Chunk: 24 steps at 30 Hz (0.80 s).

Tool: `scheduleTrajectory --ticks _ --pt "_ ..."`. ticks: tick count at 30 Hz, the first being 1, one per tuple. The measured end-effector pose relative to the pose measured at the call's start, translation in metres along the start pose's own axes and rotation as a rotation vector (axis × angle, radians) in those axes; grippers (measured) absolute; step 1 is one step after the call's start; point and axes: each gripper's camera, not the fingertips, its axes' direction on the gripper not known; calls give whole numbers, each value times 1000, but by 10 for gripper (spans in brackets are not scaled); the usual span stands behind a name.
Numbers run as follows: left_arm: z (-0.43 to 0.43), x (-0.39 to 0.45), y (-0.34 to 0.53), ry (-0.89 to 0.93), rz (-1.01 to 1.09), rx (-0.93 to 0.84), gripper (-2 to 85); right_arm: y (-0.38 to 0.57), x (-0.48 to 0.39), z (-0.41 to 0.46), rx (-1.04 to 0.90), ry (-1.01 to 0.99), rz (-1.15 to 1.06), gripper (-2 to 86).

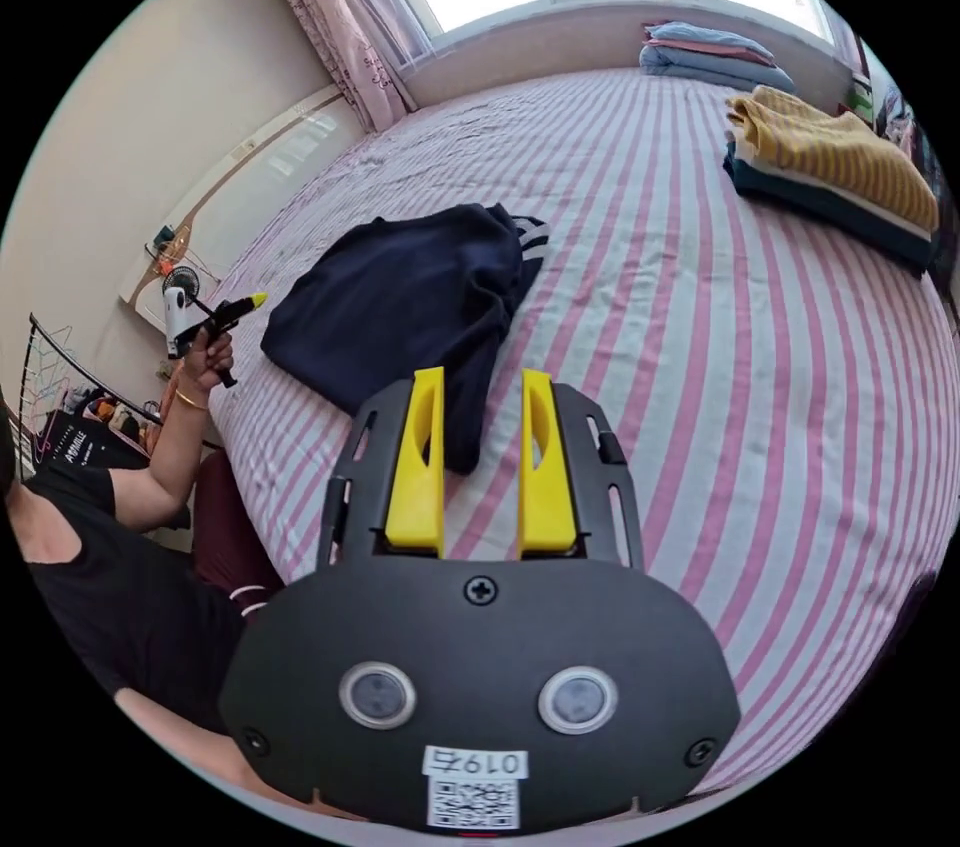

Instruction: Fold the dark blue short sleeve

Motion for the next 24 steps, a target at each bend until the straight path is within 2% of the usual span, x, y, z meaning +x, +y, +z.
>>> scheduleTrajectory --ticks 2,3,5,7,13,19,24 --pt "-18 34 33 -65 48 16 12 26 -11 0 27 -44 38 113" --pt "-20 48 40 -105 96 13 12 43 -31 -4 69 1 0 107" --pt "-14 112 71 -339 351 -31 15 65 -81 -2 104 169 -152 105" --pt "1 150 92 -444 492 -71 19 92 -148 22 86 381 -354 114" --pt "23 221 136 -574 665 -70 48 157 -273 108 79 892 -768 100" --pt "24 264 170 -636 824 -61 86 190 -332 178 -53 1043 -1026 113" --pt "35 290 190 -669 976 -92 92 201 -362 211 -65 1090 -1116 110"
